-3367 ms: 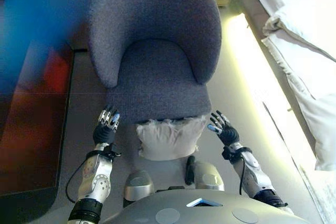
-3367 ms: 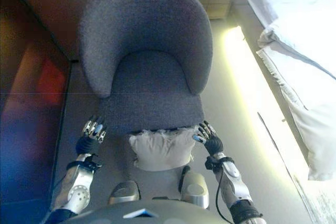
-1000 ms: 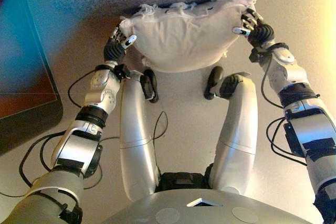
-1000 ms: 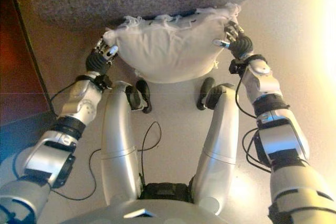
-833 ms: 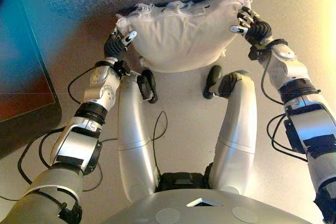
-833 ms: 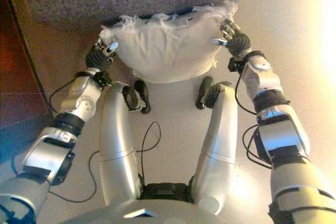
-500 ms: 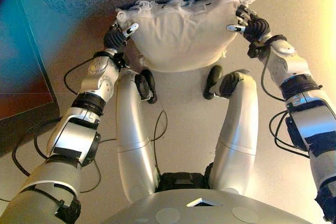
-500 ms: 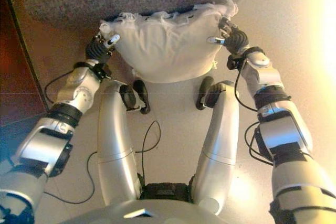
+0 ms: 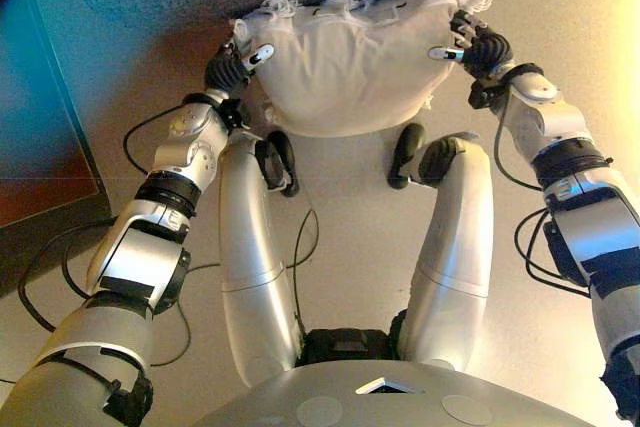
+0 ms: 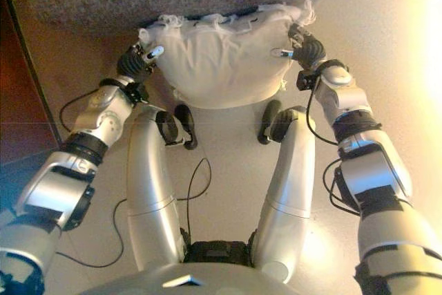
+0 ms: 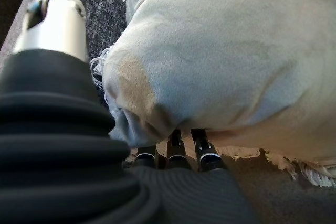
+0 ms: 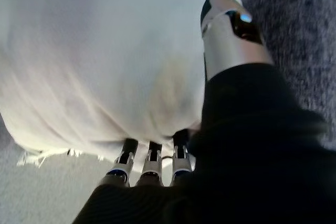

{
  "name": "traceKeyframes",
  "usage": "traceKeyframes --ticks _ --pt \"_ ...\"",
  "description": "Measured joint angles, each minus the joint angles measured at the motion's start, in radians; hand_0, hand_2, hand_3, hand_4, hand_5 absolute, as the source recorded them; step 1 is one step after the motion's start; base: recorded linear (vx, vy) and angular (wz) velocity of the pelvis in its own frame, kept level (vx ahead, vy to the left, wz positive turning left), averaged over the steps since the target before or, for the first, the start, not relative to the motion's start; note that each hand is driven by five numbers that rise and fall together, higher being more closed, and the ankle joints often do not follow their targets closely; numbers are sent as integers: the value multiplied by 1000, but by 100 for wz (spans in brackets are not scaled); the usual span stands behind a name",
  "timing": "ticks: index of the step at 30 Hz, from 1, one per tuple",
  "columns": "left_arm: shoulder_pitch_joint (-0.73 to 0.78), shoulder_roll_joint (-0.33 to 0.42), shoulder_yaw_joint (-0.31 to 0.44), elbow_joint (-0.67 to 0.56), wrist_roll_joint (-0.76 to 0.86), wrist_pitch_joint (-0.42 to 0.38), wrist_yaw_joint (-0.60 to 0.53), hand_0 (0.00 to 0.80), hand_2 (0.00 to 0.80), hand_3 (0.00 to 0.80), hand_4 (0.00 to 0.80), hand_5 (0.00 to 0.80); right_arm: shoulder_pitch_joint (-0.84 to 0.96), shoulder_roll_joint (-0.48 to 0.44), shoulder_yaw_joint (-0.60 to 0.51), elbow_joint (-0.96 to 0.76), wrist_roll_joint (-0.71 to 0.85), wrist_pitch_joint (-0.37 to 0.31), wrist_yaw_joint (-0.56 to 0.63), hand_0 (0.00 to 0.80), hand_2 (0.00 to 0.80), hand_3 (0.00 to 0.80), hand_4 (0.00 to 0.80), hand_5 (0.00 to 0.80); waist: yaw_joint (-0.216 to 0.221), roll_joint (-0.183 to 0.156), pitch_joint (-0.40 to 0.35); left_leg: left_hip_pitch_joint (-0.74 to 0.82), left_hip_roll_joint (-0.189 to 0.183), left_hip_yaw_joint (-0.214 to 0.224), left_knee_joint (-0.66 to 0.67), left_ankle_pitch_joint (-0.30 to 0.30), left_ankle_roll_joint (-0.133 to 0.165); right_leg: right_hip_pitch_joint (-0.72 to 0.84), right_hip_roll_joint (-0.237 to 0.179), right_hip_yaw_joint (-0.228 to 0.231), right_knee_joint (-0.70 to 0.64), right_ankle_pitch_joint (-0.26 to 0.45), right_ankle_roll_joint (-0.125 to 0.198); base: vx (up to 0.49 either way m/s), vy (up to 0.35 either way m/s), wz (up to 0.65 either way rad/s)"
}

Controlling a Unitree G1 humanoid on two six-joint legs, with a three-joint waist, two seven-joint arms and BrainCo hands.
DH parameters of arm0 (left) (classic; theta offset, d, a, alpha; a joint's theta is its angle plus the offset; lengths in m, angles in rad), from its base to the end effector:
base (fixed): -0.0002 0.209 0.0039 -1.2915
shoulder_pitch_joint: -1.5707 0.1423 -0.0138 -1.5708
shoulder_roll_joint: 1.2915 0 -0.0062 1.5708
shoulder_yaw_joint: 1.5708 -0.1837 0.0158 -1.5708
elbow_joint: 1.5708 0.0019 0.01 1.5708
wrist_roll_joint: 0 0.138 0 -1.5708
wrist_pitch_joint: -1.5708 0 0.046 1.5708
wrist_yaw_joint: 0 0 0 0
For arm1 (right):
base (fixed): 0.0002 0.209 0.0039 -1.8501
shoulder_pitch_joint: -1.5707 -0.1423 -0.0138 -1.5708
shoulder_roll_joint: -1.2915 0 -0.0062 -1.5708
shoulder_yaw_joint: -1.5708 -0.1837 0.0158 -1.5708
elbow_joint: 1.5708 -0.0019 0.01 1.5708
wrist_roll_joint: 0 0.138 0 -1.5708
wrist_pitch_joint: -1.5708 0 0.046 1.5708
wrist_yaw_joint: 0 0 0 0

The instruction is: Pick up the cushion and take it to the sofa

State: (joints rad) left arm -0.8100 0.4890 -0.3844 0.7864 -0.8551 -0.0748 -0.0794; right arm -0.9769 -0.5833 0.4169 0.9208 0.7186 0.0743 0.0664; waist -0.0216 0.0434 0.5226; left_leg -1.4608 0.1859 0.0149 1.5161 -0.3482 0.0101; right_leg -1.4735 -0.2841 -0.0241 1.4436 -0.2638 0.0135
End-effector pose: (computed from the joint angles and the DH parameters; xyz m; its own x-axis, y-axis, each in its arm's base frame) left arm 0.3373 0.1983 0.1248 0.9866 -0.1624 0.0160 0.1629 0.9739 -0.1581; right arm 0.3525 -0.2251 0.1629 0.9949 0.0547 -0.0846 -0.0604 0.9960 -0.0658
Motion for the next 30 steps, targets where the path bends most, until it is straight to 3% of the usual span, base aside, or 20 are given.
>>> traceKeyframes --ticks 8,13,30 --pt "0 0 1 0 0 0 -2 0 0 0 0 0 5 -2 -92 59 12 1 -102 0 0 0 0 0 -1 -4 1 0 3 13 9 -10 13 -3 0 10 -6 -3 6 1 6 -4" --pt "0 7 1 0 0 0 -16 0 0 0 0 0 9 -25 -93 91 22 2 -117 0 0 0 0 0 0 -7 2 -3 5 13 21 -19 17 -4 -1 11 -1 -5 8 4 -5 -2" --pt "-1 23 -4 0 -3 -22 -57 0 0 0 0 0 -6 -16 -58 86 21 4 5 0 0 0 0 0 12 -7 3 -34 0 16 43 -40 17 -40 -20 17 36 -20 17 -7 -7 2"
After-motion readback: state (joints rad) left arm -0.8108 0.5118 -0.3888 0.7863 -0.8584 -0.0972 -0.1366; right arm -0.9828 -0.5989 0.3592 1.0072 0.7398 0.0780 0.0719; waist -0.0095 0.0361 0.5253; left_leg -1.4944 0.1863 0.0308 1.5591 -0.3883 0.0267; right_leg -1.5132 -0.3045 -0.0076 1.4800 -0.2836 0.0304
